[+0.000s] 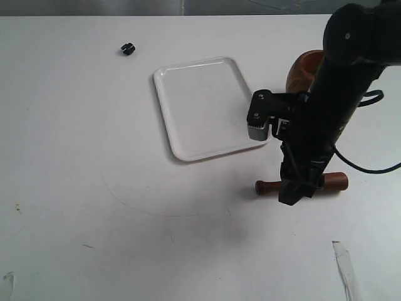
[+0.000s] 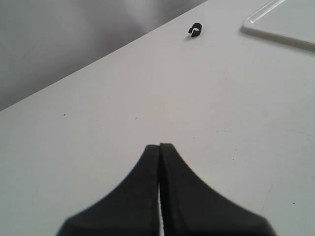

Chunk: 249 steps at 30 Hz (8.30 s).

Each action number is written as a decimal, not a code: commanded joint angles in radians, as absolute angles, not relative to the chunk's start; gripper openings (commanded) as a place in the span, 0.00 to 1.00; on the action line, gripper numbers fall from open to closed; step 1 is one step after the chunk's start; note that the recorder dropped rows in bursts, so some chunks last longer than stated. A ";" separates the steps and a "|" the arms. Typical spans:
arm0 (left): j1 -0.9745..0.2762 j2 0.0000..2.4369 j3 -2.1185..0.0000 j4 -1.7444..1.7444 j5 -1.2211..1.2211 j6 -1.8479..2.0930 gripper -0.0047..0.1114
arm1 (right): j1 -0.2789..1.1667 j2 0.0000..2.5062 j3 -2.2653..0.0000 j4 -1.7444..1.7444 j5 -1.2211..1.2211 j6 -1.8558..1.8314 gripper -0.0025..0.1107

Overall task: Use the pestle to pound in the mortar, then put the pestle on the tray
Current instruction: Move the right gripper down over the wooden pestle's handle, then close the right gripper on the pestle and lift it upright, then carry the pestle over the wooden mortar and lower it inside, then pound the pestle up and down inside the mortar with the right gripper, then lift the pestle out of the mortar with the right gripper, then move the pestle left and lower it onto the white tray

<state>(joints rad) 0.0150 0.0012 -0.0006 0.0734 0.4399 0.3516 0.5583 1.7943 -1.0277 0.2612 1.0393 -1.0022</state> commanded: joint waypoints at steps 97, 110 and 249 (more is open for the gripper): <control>0.007 0.000 0.000 0.066 0.437 0.343 0.04 | 0.335 1.864 -0.670 0.044 -0.908 -0.066 0.02; 0.007 0.000 0.000 0.066 0.437 0.343 0.04 | 0.337 1.592 -0.663 -0.030 -0.875 -0.097 0.02; 0.007 0.000 0.000 0.066 0.437 0.343 0.04 | 0.719 2.158 -1.644 -0.014 0.671 -0.132 0.02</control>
